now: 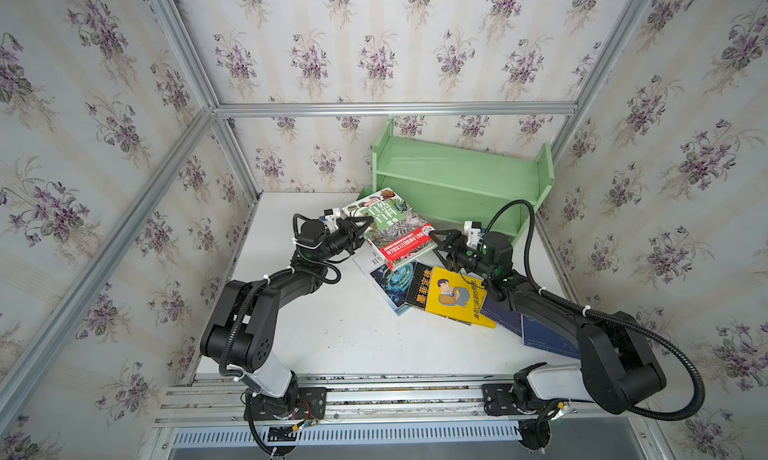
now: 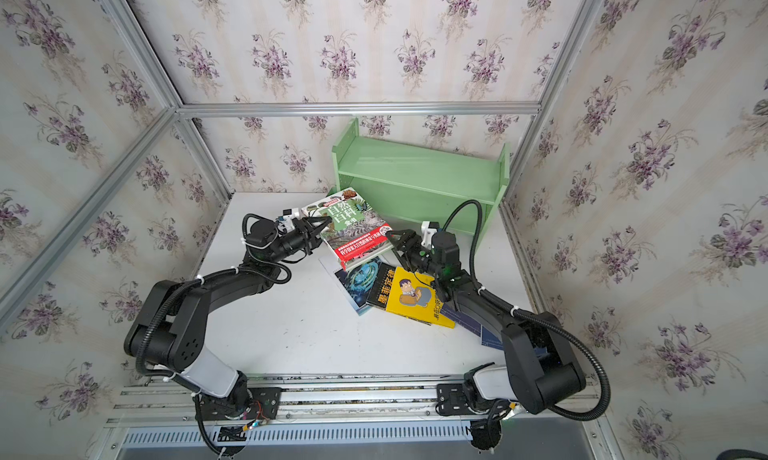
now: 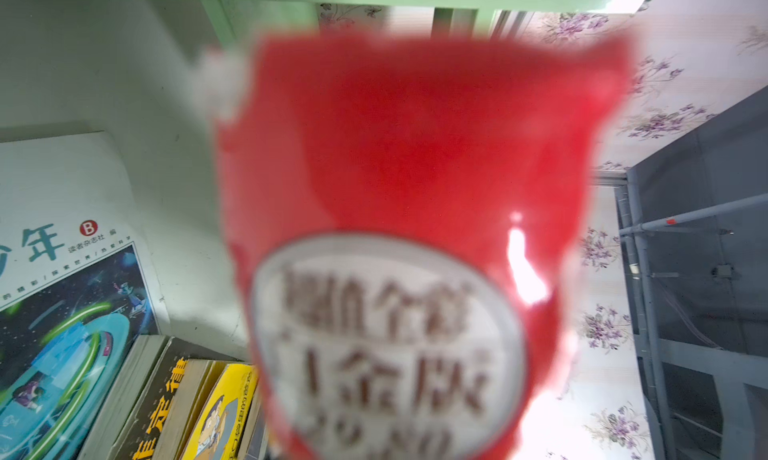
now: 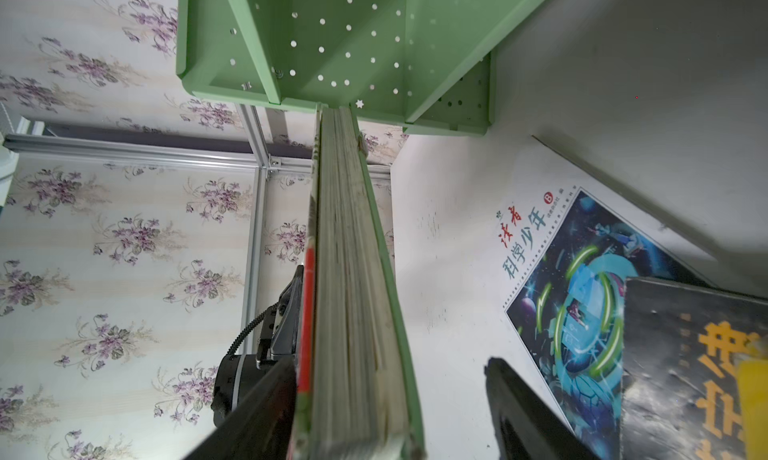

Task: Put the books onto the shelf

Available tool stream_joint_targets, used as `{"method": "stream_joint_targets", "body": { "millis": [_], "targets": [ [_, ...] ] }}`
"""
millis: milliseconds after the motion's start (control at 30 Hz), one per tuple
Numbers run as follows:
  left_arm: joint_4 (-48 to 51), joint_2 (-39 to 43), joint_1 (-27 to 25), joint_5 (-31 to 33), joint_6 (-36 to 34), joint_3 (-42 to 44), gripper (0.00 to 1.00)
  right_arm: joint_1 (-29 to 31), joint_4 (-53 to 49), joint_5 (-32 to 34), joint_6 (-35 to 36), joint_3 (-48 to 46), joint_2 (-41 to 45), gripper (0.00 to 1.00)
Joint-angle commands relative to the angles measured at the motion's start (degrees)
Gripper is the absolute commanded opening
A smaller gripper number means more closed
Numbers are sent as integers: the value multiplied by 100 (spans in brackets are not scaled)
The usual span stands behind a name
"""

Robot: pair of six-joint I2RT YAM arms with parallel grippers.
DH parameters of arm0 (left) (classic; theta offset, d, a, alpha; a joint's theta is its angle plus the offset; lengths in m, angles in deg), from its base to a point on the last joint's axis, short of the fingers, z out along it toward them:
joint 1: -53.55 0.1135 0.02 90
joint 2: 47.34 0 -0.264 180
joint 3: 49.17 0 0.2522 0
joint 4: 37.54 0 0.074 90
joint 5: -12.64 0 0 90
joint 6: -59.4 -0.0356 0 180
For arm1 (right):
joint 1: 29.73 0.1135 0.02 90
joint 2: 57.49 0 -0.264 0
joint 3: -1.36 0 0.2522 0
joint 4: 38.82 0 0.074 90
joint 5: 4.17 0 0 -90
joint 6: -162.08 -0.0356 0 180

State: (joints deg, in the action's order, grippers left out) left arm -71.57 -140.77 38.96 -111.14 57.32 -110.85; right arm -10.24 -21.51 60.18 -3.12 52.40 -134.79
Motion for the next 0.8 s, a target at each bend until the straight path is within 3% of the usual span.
{"method": "stream_joint_targets", "body": {
  "millis": [0, 333, 533, 767],
  "targets": [
    [-597, -80, -127, 488, -69, -295, 1, 6, 479, 290, -94, -170, 202, 73],
    [-379, -1009, -722, 1360, -42, -1314, 1, 11, 467, 447, -75, -401, 446, 74],
    [-577, -1876, -911, 1970, 56, -2290, 1, 3, 299, 375, -50, -109, 176, 73],
    [-545, -2416, -1046, 2657, 39, -2823, 2, -7, -6, 447, -127, 207, -197, 73]
  ]
}}
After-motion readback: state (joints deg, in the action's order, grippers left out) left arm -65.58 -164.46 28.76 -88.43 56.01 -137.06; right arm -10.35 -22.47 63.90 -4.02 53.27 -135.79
